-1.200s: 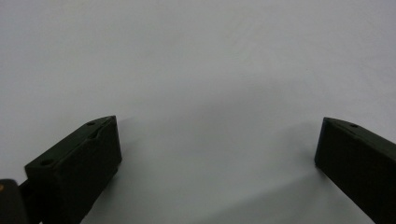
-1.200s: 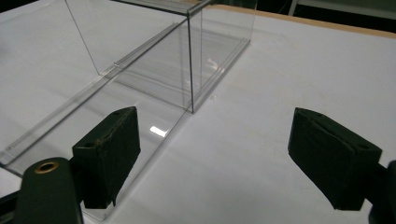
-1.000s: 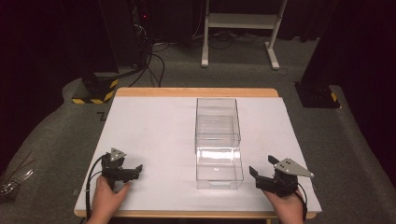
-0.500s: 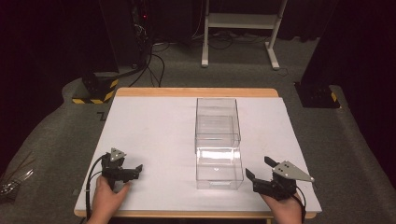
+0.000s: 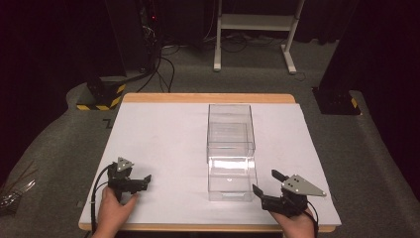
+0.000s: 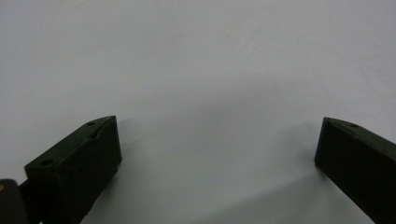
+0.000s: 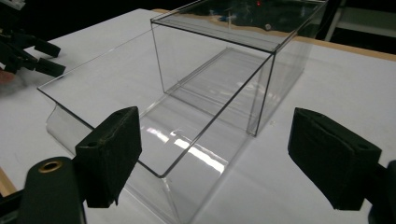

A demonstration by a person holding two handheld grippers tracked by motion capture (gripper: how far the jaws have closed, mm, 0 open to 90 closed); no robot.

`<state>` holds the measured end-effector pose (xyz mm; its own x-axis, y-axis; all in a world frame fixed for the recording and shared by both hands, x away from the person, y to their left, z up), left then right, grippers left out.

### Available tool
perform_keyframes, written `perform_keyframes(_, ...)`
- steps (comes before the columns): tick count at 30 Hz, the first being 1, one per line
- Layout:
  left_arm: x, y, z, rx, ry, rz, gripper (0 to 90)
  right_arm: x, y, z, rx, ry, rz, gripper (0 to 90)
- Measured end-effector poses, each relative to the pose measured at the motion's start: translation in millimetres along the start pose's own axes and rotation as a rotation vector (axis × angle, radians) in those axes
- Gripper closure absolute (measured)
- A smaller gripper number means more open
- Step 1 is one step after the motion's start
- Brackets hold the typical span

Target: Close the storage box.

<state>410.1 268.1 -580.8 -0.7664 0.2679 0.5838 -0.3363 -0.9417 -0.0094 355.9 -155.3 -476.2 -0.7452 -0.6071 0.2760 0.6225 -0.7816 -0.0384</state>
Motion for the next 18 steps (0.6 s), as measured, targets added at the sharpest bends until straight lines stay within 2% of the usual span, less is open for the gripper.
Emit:
perform_keyframes(1, 0.0, 0.0, 0.0, 0.000, 0.000, 0.000, 0.6, -1.9, -4.5, -2.7, -0.007, -0.007, 0.016, 17.9)
perform_keyframes(9, 0.0, 0.0, 0.0, 0.000, 0.000, 0.000, 0.6, -8.2, -12.1, -11.7, -0.005, -0.035, 0.042, 18.3)
perform_keyframes(18, 0.0, 0.0, 0.0, 0.000, 0.000, 0.000, 0.6, -10.3, -14.0, -14.7, -0.008, -0.039, 0.052, 18.2)
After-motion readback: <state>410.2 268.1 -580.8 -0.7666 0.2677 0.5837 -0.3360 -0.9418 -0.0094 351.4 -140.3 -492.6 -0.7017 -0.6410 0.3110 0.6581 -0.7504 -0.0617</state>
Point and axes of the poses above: each handheld gripper's, and its own axes: x roughly backward along the jaws, z roughly out of its top, y roughly to its right, the point moved 10 cm from there along -x, roughly forward along the jaws, and after that the axes turned 9 degrees about y, right-handed, at the moved point
